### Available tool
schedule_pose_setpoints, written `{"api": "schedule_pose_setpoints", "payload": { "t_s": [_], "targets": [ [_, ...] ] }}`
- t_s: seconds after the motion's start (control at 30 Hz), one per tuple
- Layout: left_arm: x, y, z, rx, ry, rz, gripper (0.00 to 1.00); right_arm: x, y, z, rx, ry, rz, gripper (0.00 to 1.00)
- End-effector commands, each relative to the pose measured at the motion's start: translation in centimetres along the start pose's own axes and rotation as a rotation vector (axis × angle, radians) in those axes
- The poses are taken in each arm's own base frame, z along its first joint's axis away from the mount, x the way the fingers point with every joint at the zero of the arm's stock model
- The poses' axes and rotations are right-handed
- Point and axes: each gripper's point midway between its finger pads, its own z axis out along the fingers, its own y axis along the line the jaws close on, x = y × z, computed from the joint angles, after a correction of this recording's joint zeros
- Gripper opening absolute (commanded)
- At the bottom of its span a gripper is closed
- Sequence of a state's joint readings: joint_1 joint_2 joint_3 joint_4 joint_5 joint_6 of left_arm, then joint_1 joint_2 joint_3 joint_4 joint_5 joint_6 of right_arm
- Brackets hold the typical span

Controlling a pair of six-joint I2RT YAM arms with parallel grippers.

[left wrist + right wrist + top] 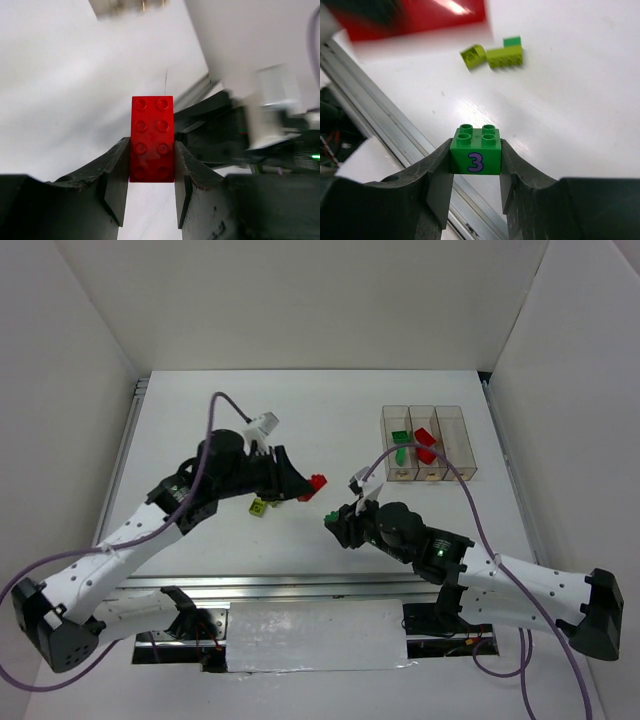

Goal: Sort the legos into containers by color

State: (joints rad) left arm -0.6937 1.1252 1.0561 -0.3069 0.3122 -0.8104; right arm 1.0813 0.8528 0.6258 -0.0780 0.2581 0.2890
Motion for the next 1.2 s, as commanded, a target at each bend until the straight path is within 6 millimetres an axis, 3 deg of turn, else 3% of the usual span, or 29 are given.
{"api": "schedule_pose_setpoints", "payload": {
  "t_s": [0.0,0.1,0.2,0.23,0.27,0.3,0.33,0.37,0.43,0.47,0.5,0.57,0.73,0.77,0.87,0.9,0.93,1.17],
  "targets": [
    [-5.5,-2.6,-4.6,0.022,-0.206,0.093,0.0,0.1,-1.1,0.1,0.029,-0.024,0.007,0.0],
    [-6.2,-1.6,-5.8,-0.019,-0.224,0.11,0.0,0.1,-2.3,0.3,0.081,-0.014,0.036,0.0],
    [-7.1,0.2,-7.3,-0.09,-0.268,0.116,0.0,-0.7,-6.3,0.6,0.246,-0.013,0.135,0.0],
    [-7.5,0.7,-8.0,-0.127,-0.293,0.123,0.0,-1.4,-11.2,0.3,0.434,-0.051,0.275,0.0],
    [-7.6,1.3,-8.4,-0.167,-0.308,0.136,0.0,1.0,-14.4,0.2,0.571,0.046,0.338,0.0],
    [-7.6,2.7,-9.0,-0.241,-0.314,0.16,0.0,-0.2,-16.7,-0.1,0.649,0.031,0.421,0.0],
    [-7.6,3.1,-9.4,-0.267,-0.322,0.175,0.0,-0.1,-20.2,-0.8,0.747,0.034,0.519,0.0],
    [-7.4,4.0,-9.8,-0.314,-0.315,0.197,0.0,0.1,-21.8,-0.2,0.796,0.078,0.538,0.0],
    [-7.0,4.4,-10.5,-0.339,-0.317,0.225,0.0,-0.1,-25.6,-1.1,0.947,0.073,0.567,0.01],
    [-6.6,5.0,-10.6,-0.354,-0.311,0.23,0.0,1.2,-27.2,-0.7,1.006,0.127,0.574,0.01],
    [-6.3,5.2,-10.8,-0.357,-0.31,0.238,0.0,-0.3,-28.2,-0.2,1.019,0.102,0.58,0.01],
    [-6.1,6.1,-11.9,-0.401,-0.35,0.254,0.0,-0.5,-30.9,0.8,1.035,0.116,0.619,0.02],
    [-4.7,7.3,-12.6,-0.422,-0.345,0.303,0.0,-1.0,-33.7,3.2,1.044,0.175,0.62,0.04],
    [-4.5,7.6,-12.5,-0.424,-0.34,0.317,0.0,-2.1,-33.9,3.7,1.036,0.163,0.615,0.05],
    [-3.6,7.8,-12.2,-0.389,-0.351,0.349,0.0,-1.6,-34.5,4.3,1.049,0.205,0.601,0.25],
    [-3.5,7.7,-12.2,-0.372,-0.358,0.363,0.0,-2.1,-34.8,4.5,1.051,0.202,0.596,0.47],
    [-3.4,7.4,-12.3,-0.352,-0.367,0.373,0.0,-2.1,-34.9,4.6,1.053,0.207,0.596,0.55],
    [-3.0,5.9,-12.5,-0.262,-0.38,0.429,0.0,-2.2,-34.2,5.4,1.005,0.221,0.616,0.84]
  ]
}}
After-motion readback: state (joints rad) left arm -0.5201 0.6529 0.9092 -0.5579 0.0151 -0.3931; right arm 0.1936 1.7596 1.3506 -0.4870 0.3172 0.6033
